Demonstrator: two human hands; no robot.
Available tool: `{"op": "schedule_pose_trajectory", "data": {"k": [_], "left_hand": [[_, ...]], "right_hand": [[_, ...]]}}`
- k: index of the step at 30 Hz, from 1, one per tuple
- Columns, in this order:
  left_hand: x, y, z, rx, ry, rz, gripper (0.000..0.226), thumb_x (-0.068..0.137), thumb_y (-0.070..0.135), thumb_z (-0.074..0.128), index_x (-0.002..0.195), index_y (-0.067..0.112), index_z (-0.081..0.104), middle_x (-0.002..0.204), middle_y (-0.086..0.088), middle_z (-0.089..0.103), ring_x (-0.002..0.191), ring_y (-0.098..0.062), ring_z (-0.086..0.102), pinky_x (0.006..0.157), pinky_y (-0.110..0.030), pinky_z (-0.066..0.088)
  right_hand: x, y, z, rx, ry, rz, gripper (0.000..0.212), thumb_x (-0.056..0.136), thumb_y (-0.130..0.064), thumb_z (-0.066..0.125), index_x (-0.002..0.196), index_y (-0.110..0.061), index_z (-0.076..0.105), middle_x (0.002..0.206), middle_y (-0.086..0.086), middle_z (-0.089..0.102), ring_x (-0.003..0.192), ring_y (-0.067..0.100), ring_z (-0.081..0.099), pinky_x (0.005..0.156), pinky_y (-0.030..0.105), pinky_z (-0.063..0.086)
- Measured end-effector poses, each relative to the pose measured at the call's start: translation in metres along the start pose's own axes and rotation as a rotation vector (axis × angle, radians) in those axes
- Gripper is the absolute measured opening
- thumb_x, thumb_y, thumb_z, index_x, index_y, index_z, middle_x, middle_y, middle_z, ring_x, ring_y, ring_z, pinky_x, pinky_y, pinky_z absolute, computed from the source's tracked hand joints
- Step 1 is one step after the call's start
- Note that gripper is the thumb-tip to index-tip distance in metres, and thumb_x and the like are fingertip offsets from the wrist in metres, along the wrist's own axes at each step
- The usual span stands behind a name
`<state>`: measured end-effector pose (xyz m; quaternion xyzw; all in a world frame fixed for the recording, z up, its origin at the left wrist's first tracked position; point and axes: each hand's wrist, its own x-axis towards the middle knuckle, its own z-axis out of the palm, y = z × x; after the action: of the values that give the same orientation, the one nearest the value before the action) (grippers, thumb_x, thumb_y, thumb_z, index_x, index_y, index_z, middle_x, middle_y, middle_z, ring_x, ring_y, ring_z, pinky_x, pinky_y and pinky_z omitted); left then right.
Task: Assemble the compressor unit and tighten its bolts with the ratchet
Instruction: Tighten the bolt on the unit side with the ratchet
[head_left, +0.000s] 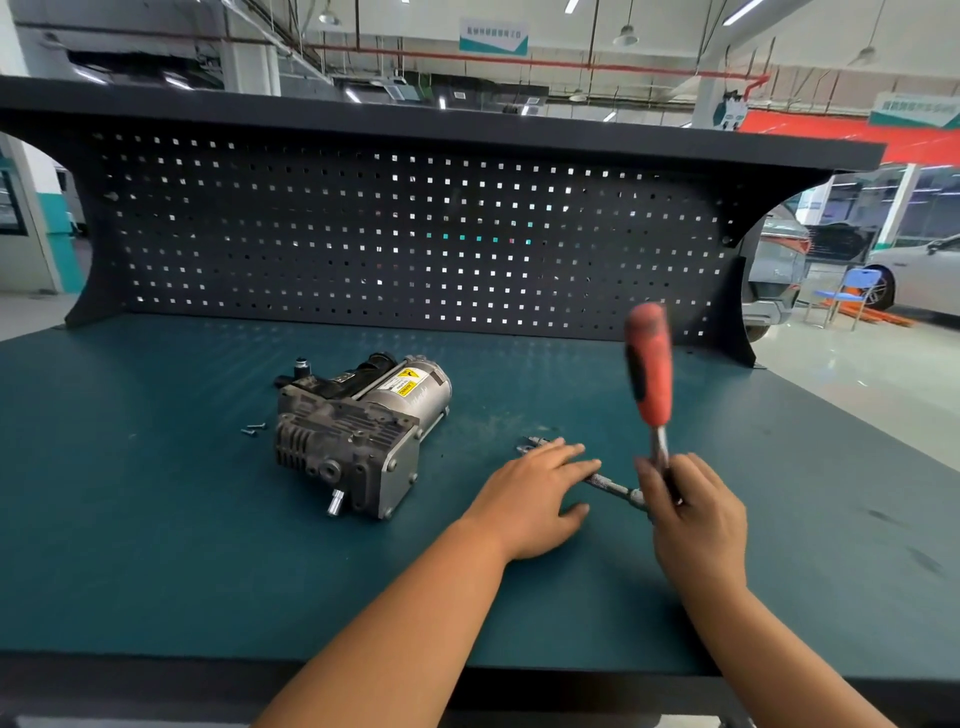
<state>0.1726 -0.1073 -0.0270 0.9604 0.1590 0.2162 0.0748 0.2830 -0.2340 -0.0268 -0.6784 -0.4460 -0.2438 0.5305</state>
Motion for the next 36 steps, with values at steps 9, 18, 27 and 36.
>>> {"op": "schedule_pose_trajectory", "data": {"k": [9,18,27,36], "left_hand": [[-0.001,-0.006,0.001,-0.111,-0.082,-0.072,0.046,0.093,0.029,0.047,0.138,0.035,0.044,0.146,0.012,0.040,0.133,-0.009,0.036,0.105,-0.026,0.033],[-0.001,-0.004,0.003,0.004,-0.274,-0.133,0.039,0.096,0.042,0.041,0.135,0.039,0.046,0.151,0.013,0.032,0.142,-0.012,0.022,0.110,-0.044,0.018],[-0.045,-0.001,-0.015,0.168,-0.314,-0.180,0.048,0.096,0.050,0.035,0.141,0.033,0.035,0.152,0.001,0.032,0.138,-0.022,0.028,0.110,-0.042,0.022],[-0.103,-0.050,-0.090,0.292,0.627,-0.193,0.033,0.082,0.036,0.051,0.105,0.019,0.067,0.108,0.005,0.067,0.109,-0.019,0.056,0.087,-0.037,0.039]], "right_hand": [[0.002,0.003,-0.007,-0.098,0.133,0.068,0.036,0.083,-0.009,0.070,0.056,-0.002,0.047,0.054,0.003,0.038,0.049,0.028,0.037,0.049,0.033,0.028],[0.003,0.009,0.007,-0.267,0.010,-0.412,0.046,0.082,-0.035,0.060,0.049,-0.006,0.049,0.050,0.007,0.045,0.047,0.029,0.044,0.045,0.034,0.039],[0.002,0.012,0.017,-0.372,-0.435,-0.350,0.025,0.067,-0.031,0.084,0.062,-0.012,0.068,0.067,0.004,0.055,0.067,0.030,0.054,0.058,0.037,0.045],[0.002,0.012,0.020,-0.481,-0.613,-0.198,0.036,0.085,-0.058,0.054,0.089,-0.025,0.068,0.086,-0.011,0.048,0.090,0.012,0.041,0.076,0.025,0.031]]}}
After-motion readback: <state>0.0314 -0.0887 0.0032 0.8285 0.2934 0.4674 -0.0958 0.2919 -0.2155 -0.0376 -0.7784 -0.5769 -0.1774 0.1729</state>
